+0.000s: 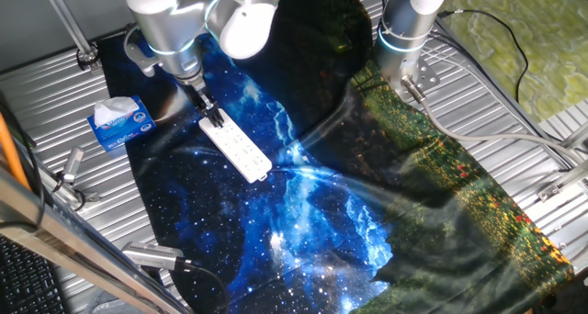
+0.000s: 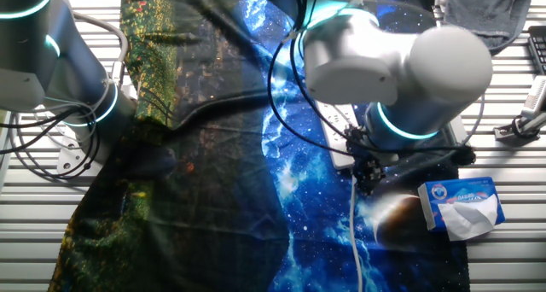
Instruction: Turn off the power strip by pressing the button
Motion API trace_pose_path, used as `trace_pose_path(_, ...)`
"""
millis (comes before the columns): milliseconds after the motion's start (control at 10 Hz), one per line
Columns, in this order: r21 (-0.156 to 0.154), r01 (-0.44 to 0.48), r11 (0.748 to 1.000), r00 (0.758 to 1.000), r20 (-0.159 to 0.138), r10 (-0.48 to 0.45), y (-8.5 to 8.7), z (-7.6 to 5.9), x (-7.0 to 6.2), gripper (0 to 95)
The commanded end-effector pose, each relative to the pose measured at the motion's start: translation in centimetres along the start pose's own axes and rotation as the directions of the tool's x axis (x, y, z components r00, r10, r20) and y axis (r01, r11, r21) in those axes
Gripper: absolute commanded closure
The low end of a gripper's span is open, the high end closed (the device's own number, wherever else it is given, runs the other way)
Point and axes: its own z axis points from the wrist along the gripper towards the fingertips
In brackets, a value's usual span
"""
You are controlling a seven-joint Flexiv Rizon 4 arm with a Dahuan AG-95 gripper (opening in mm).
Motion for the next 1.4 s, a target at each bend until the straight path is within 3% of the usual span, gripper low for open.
trace_pose_path(100, -0.004, 0.003, 1.0, 1.0, 0.001, -0.003, 0.0, 0.2, -0.1, 19.0)
trace_pose_path(300, -0.004, 0.009, 1.0, 1.0, 0.008, -0.009, 0.2, -0.7, 0.1, 19.0)
trace_pose_path(700, 0.026, 0.026, 0.999, 1.0, 0.015, -0.026, 0.8, -6.0, 0.4, 19.0)
trace_pose_path(900, 0.035, 0.043, 0.998, 0.998, 0.048, -0.045, 0.2, -7.6, -0.2, 19.0)
trace_pose_path(1000, 0.05, 0.028, 0.998, 0.999, 0.041, -0.03, 0.2, -8.8, -0.6, 95.0)
trace_pose_path(1300, 0.06, 0.085, 0.995, 0.996, 0.026, -0.087, 1.3, -11.5, -1.9, 95.0)
trace_pose_path(1400, 0.063, 0.089, 0.994, 0.996, -0.005, -0.089, 2.4, -13.0, -2.2, 95.0)
